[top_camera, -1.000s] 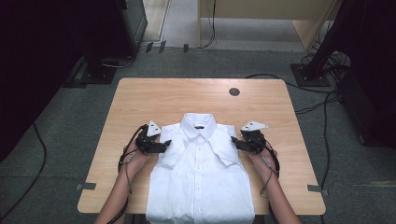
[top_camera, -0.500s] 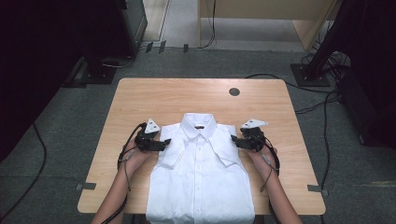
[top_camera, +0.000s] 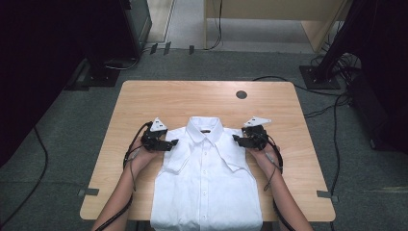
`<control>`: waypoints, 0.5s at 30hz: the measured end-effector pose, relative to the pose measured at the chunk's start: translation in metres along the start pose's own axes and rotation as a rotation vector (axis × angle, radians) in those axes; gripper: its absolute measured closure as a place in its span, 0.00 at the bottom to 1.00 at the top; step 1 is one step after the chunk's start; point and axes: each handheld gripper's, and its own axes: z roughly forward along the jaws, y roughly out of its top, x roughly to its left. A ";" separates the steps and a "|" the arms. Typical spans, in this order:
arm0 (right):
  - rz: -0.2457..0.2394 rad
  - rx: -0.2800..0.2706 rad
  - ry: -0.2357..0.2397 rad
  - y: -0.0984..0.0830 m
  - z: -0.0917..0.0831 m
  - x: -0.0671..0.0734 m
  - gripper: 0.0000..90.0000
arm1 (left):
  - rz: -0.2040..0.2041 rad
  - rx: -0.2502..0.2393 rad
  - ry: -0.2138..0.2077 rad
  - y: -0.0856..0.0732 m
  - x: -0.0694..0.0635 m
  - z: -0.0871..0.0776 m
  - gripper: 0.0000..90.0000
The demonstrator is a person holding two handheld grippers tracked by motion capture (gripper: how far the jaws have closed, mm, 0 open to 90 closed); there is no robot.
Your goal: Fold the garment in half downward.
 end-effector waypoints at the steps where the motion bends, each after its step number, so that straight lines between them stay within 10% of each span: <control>1: 0.000 -0.010 0.002 0.001 0.001 0.000 0.52 | -0.006 -0.001 -0.002 0.001 0.001 0.001 0.33; 15: -0.008 -0.007 0.048 0.019 0.019 0.002 0.52 | -0.015 -0.009 -0.027 0.011 0.006 0.016 0.34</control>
